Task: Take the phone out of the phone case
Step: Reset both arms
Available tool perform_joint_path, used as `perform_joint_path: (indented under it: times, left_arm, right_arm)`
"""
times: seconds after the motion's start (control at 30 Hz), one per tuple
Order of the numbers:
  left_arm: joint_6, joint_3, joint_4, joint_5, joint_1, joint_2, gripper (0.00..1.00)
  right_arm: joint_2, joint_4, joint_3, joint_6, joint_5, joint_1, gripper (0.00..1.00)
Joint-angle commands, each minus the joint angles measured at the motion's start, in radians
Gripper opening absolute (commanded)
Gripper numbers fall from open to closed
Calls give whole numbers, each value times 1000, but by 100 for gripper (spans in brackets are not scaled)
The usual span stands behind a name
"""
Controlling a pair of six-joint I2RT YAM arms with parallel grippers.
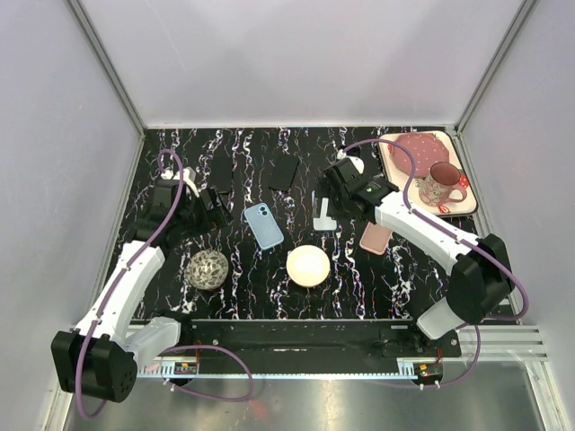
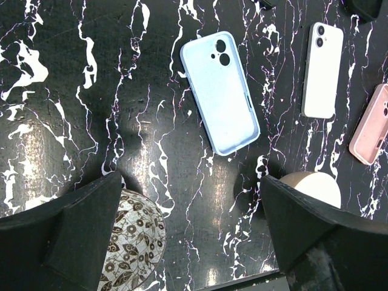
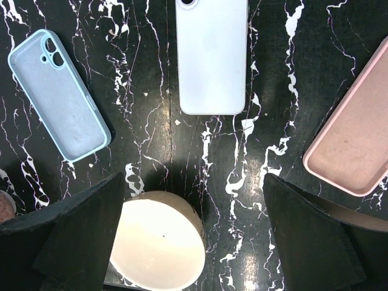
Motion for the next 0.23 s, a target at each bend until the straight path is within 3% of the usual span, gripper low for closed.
perform_joint_path:
  times: [0.0,0.2]
  left_arm:
    - [-1,-11,35,20,-2,-19,99]
    - [2,-18,32,21,-2,-28,99]
  right_arm:
    - [-34,45,-3,22,-3,0,100]
    - [-36,51,6,24,-19,1,100]
